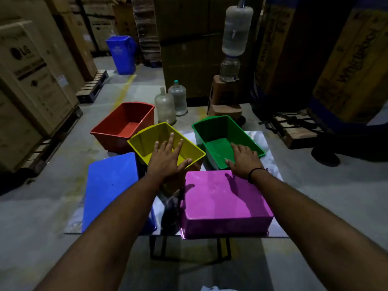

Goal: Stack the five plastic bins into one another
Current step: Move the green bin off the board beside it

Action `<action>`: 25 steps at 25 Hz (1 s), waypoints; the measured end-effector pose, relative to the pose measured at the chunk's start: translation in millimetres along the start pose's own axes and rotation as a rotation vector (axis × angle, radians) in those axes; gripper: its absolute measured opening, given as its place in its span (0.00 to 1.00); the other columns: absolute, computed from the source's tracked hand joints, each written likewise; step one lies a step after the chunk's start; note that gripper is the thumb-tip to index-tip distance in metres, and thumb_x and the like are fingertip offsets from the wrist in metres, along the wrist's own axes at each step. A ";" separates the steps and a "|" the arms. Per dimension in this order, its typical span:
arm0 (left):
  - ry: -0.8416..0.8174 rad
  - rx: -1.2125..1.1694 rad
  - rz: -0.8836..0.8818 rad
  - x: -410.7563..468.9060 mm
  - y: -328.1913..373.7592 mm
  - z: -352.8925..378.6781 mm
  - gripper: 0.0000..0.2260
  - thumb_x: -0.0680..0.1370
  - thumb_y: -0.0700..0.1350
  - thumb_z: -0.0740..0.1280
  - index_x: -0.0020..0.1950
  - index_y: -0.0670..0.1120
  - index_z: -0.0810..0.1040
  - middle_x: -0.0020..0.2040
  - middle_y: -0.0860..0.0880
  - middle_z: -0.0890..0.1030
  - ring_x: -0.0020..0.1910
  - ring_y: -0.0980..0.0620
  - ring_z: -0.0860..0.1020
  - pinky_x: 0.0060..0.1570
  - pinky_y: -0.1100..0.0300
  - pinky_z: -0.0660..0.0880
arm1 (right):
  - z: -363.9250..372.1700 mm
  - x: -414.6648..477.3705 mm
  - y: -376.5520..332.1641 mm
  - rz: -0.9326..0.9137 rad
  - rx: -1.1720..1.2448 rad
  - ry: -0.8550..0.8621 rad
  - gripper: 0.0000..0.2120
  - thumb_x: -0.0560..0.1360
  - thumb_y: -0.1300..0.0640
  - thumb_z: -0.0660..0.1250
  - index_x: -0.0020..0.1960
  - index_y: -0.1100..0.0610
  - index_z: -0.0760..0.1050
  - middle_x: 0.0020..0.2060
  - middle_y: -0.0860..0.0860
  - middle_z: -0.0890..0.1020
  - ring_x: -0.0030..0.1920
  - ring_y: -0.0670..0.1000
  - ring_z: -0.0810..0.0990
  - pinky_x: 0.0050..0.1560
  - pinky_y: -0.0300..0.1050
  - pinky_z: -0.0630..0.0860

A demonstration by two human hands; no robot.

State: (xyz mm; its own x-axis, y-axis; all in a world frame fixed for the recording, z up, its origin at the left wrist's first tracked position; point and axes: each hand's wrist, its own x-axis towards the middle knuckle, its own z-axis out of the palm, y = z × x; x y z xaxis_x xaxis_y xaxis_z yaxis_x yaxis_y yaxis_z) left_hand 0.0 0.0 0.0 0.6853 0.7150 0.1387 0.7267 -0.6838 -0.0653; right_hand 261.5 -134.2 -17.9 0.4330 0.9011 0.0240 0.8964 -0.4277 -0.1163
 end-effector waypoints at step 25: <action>-0.080 -0.118 0.300 127.9 66.8 78.7 0.34 0.79 0.66 0.56 0.80 0.50 0.63 0.82 0.40 0.58 0.70 0.37 0.69 0.67 0.45 0.67 | 41.6 79.4 19.3 0.212 0.005 -0.132 0.35 0.70 0.22 0.54 0.36 0.55 0.74 0.34 0.54 0.78 0.40 0.59 0.81 0.37 0.47 0.72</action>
State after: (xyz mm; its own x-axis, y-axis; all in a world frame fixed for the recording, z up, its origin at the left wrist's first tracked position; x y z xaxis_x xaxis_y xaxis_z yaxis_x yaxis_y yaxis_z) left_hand 140.0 57.3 -64.3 0.8729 0.4851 0.0527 0.4845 -0.8745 0.0243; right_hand 309.3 -67.9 -59.5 0.5950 0.7929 -0.1315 0.7863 -0.6081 -0.1094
